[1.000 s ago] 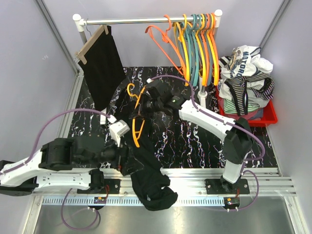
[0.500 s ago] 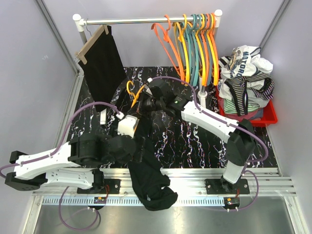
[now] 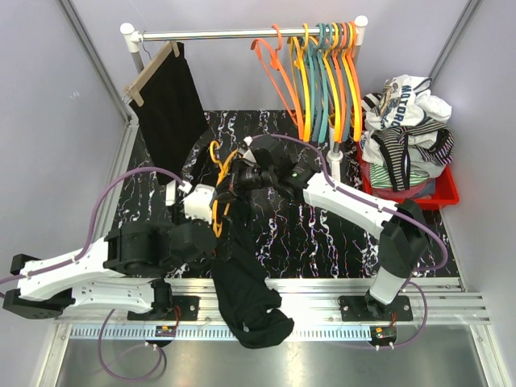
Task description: Remove the tank top from the hanger
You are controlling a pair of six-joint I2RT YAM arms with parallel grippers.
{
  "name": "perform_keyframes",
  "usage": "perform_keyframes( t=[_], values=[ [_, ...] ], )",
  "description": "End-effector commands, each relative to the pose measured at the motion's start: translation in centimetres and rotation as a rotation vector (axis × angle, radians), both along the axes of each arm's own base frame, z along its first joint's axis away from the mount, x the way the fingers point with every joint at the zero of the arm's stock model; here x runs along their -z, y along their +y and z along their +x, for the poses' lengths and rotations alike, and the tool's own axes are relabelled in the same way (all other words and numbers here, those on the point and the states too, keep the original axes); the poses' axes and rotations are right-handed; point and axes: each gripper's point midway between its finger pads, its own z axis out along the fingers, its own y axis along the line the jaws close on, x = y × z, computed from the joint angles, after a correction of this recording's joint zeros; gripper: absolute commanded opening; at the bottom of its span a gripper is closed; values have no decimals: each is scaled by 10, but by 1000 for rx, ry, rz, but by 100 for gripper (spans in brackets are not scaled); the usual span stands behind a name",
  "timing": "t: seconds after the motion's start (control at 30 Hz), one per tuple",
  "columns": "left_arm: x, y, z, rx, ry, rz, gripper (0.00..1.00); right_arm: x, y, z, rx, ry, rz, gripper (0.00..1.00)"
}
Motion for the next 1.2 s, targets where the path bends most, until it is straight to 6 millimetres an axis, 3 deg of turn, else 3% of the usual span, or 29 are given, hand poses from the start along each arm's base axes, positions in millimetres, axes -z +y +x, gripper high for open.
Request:
perform_keyframes(
  t=[0.0, 0.1, 0.23, 0.27, 0.37, 0.4, 0.63, 0.67, 0.7, 0.8, 0.87, 0.9, 0.97, 1.0, 1.03, 1.1, 1.17],
  values=[
    [-11, -16, 15, -24, -55, -40, 99, -51, -3, -10, -36, -51, 144, 0],
    [-10, -22, 19, -16, -56, -13, 98, -58, -2, -10, -34, -48, 164, 0],
    [-5, -27, 21, 0, -32, 16, 72, -66, -3, -9, -20, -50, 180, 0],
    [-4, -26, 22, -5, -29, 17, 57, -68, -3, -9, -19, -52, 183, 0],
    [-2, -21, 21, -15, -28, 10, 36, -69, -3, -11, -30, -50, 193, 0],
    [-2, -18, 22, -26, -29, 7, 1, -69, -4, -12, -31, -47, 194, 0],
    [-5, -6, 22, -53, -41, -14, 0, -69, -11, -21, -48, -56, 191, 2],
    [-6, -7, 22, -51, -43, -19, 0, -68, -12, -22, -48, -58, 187, 12],
    [-5, -8, 21, -43, -40, -18, 0, -65, -14, -21, -43, -57, 180, 46],
    [-5, -11, 19, -30, -27, -21, 0, -62, -19, -21, -18, -69, 167, 100],
    [-4, -8, 17, -33, -17, -14, 0, -68, -25, -20, 12, -79, 177, 100],
    [-5, -6, 17, -39, -14, -13, 0, -60, -29, -20, 26, -69, 162, 100],
    [-6, 6, 15, -71, -11, -18, 0, -69, -43, -20, 76, -101, 181, 100],
    [-7, 11, 15, -83, -11, -20, 0, -54, -50, -21, 96, -84, 157, 100],
    [-10, 19, 15, -109, -19, -44, 0, -67, -63, -23, 128, -105, 182, 100],
    [-9, 31, 14, -134, -22, -28, 0, -58, -80, -25, 161, -113, 164, 100],
    [-18, 38, 17, -153, -43, -39, 0, -69, -104, -36, 188, -178, 153, 100]
  ],
)
